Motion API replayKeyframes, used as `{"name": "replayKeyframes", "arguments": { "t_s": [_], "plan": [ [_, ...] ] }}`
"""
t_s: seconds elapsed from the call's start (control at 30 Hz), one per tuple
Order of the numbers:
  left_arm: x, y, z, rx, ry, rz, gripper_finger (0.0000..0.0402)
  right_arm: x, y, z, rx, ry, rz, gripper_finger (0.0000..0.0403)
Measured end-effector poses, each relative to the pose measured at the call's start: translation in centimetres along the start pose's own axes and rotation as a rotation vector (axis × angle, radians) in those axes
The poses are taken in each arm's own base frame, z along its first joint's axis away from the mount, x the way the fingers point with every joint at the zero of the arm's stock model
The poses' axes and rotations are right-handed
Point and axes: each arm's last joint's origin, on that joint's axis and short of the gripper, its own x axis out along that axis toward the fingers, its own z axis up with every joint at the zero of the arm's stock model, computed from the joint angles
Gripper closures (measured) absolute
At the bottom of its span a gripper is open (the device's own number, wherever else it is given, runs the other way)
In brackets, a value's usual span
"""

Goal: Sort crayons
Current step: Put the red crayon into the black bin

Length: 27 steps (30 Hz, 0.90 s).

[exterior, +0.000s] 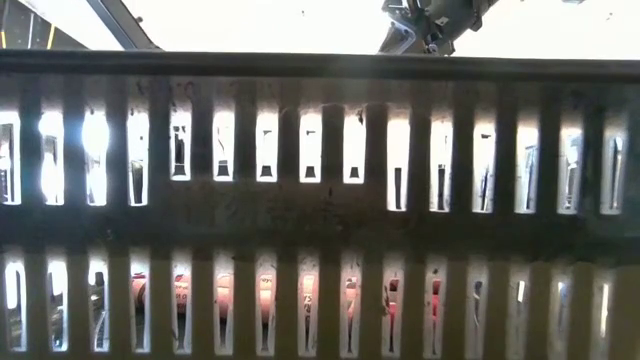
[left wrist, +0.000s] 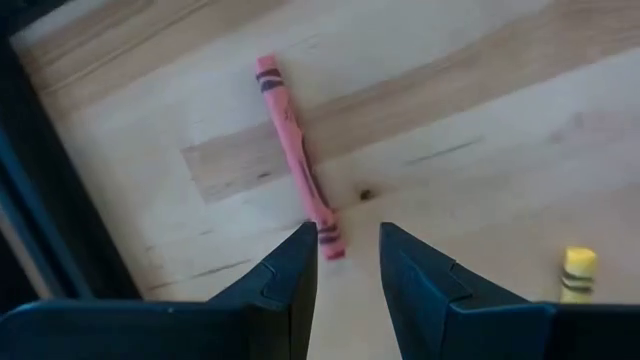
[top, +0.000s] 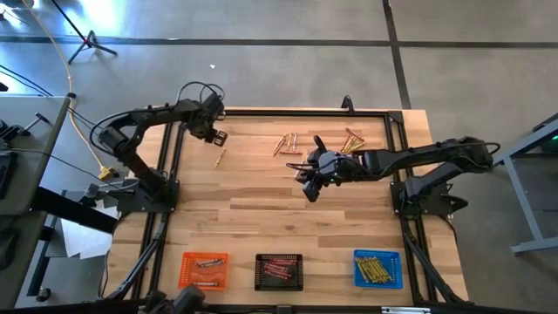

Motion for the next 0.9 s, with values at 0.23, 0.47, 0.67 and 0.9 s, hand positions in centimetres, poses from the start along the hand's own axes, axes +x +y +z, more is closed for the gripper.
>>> {"name": "replayKeyframes", "arguments": {
  "t_s": [0.23,0.47,0.67,0.9],
  "plan": [
    [1.11,0.41,0.77,-0.034,-0.008,0.020,0.0303,0.00,0.00,0.00,0.000,0.000,0.000,0.0314],
    [1.12,0.58,0.92,-0.044,-0.018,0.027,0.0303,0.00,0.00,0.00,0.000,0.000,0.000,0.0314],
    [1.11,0.54,0.96,-0.061,-0.023,0.027,0.0303,0.00,0.02,-0.01,0.017,0.000,0.001,0.0314],
    [1.10,0.55,0.83,-0.075,-0.010,0.031,0.0303,0.00,0.02,-0.01,0.029,0.000,0.001,0.0314]
  ]
}}
